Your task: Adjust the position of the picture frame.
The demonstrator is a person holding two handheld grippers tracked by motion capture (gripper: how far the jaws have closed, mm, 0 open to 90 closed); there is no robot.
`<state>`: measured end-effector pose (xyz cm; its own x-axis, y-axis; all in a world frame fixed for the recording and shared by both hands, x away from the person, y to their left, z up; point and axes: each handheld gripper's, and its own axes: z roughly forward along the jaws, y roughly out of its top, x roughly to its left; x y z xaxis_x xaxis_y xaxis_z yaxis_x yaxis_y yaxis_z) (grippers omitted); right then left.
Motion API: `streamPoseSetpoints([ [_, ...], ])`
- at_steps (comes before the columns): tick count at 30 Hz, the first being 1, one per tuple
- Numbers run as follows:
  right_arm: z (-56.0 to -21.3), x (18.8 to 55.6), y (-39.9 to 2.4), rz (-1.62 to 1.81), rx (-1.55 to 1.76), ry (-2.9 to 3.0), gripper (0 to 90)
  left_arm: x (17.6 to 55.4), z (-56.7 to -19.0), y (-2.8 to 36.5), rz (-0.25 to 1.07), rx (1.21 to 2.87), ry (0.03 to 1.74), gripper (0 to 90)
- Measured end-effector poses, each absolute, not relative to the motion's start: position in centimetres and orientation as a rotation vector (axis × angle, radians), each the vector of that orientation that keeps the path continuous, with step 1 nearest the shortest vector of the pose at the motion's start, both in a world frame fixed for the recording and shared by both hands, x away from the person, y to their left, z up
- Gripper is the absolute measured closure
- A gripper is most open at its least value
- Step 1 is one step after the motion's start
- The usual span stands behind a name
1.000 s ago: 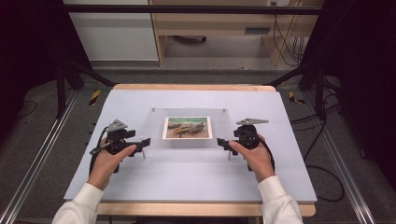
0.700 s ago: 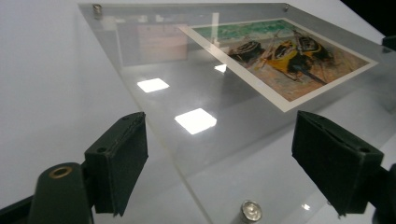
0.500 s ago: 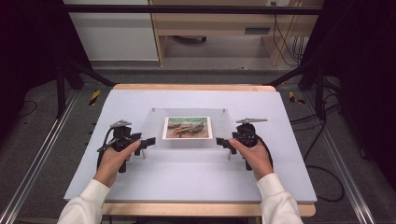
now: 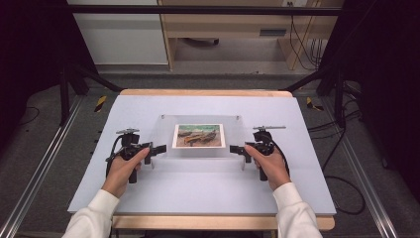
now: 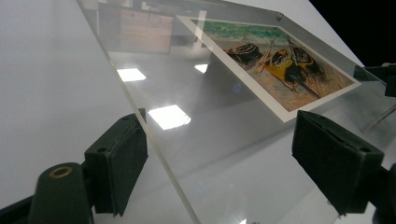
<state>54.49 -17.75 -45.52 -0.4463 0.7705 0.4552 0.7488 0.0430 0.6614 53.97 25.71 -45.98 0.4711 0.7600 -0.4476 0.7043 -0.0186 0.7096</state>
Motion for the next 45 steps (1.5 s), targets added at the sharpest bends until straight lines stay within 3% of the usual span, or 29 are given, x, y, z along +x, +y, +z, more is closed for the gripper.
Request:
streamPoseSetpoints([
  [15,-45.4,53.9,-17.7,1.396,1.632,2.239,18.7,53.7,-45.8,26.0,0.071,1.745,1.245,23.4],
  [24,-44.8,52.4,-17.5,1.377,1.512,2.223,21.0,52.1,-44.8,25.8,0.173,1.784,1.199,27.1],
  [34,-44.5,49.8,-18.0,1.379,1.371,2.195,29.5,50.3,-44.5,26.0,0.249,1.761,1.168,36.8],
  [45,-44.3,48.5,-18.2,1.368,1.301,2.173,36.0,48.9,-44.3,26.1,0.307,1.773,1.131,40.7],
])
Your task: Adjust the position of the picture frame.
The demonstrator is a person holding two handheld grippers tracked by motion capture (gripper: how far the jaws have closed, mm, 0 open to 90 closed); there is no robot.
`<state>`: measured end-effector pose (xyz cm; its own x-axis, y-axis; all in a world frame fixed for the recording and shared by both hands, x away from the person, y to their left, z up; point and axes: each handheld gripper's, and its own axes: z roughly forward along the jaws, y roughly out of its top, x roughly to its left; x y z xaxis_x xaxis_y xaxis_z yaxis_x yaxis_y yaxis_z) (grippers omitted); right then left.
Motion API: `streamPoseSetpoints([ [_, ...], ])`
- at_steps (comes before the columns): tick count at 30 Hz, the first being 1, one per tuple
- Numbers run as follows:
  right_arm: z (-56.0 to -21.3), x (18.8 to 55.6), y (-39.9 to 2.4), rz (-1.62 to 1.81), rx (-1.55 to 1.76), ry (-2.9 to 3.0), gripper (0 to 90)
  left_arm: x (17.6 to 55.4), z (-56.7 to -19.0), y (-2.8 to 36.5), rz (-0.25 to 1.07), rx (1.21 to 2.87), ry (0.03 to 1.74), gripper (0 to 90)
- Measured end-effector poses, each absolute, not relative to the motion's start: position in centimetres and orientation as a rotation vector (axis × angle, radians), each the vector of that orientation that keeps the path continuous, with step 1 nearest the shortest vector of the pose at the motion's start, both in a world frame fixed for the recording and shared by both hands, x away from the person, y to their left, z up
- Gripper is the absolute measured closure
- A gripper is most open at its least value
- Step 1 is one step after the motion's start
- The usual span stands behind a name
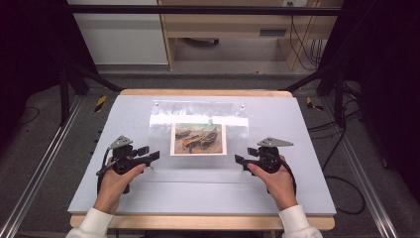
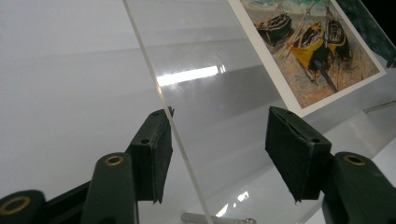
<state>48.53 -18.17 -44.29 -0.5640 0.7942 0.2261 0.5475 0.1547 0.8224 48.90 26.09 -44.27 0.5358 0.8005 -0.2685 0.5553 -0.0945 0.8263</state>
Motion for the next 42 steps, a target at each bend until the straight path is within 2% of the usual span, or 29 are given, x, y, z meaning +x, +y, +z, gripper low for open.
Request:
streamPoseSetpoints([
  [42,-43.6,45.8,-18.7,1.302,1.217,2.175,53.6,46.1,-43.7,26.5,0.381,1.808,1.094,53.8],
])
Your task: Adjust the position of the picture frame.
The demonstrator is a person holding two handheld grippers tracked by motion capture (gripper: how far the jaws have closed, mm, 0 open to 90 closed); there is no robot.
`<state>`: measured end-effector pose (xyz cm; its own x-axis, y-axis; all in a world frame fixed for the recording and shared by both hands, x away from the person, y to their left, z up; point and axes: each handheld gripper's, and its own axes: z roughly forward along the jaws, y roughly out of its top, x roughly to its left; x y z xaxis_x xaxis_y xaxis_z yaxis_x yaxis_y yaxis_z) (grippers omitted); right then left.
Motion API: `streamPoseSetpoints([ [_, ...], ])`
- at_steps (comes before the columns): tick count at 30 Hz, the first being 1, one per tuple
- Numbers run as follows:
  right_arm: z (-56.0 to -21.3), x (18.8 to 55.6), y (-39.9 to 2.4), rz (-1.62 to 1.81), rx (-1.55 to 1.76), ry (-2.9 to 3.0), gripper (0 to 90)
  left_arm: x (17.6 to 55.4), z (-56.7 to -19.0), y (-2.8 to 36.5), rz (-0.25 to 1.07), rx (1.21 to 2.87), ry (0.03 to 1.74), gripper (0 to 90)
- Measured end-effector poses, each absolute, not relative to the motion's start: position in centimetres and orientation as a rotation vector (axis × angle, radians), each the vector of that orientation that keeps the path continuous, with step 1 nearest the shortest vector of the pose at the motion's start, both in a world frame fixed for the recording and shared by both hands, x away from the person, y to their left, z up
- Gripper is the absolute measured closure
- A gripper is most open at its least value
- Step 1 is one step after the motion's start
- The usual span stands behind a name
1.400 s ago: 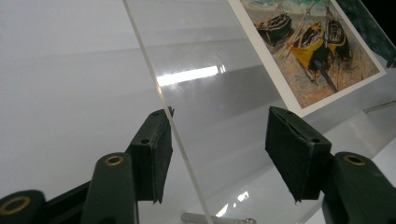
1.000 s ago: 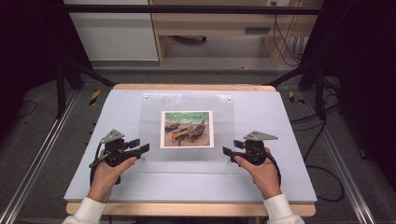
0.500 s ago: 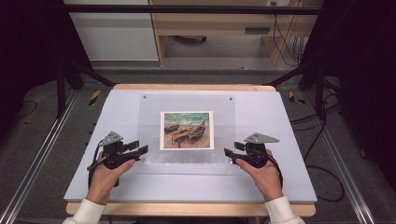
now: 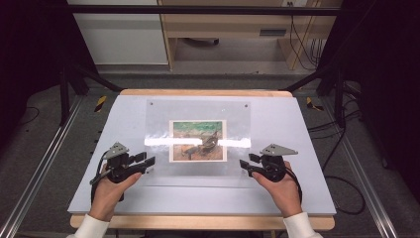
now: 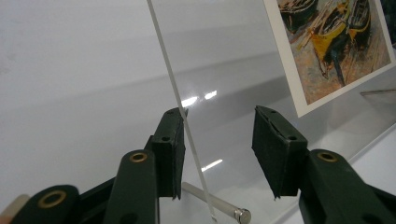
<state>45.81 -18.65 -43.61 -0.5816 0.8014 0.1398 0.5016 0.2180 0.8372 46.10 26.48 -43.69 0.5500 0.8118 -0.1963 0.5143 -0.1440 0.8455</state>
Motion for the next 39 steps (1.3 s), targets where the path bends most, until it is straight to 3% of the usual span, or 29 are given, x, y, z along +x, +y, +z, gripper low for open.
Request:
streamPoseSetpoints([
  [39,-43.8,43.4,-19.2,1.285,1.181,2.18,68.9,43.9,-43.7,27.1,0.388,1.839,1.066,66.6],
])
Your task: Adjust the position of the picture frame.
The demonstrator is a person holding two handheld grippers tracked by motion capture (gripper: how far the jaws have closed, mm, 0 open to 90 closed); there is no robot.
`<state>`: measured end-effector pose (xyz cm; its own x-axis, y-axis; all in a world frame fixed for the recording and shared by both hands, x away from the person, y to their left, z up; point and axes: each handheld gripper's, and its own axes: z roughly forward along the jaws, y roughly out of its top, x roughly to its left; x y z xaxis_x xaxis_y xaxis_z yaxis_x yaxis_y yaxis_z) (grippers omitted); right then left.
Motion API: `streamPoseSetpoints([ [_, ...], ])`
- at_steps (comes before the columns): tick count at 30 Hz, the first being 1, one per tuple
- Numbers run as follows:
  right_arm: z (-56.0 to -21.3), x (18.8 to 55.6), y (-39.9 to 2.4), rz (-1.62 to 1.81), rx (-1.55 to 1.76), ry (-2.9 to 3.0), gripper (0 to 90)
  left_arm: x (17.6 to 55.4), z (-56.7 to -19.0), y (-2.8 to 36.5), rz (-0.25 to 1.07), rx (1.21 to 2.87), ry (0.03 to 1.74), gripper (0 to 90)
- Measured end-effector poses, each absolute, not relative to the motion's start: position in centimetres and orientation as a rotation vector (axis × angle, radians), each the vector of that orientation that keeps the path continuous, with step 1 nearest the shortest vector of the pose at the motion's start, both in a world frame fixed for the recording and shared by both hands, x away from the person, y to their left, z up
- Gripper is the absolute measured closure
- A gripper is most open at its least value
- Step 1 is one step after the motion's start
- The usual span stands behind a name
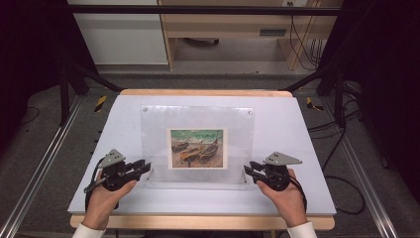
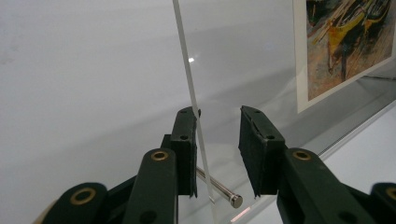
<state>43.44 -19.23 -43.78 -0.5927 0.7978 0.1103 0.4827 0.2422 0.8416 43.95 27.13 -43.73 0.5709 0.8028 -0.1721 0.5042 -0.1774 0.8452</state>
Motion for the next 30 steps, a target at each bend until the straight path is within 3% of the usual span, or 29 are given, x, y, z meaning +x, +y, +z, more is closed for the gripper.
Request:
streamPoseSetpoints([
  [30,-44.01,42.61,-19.32,1.273,1.171,2.179,73.1,43.15,-43.88,27.22,0.401,1.86,1.05,69.7],
])
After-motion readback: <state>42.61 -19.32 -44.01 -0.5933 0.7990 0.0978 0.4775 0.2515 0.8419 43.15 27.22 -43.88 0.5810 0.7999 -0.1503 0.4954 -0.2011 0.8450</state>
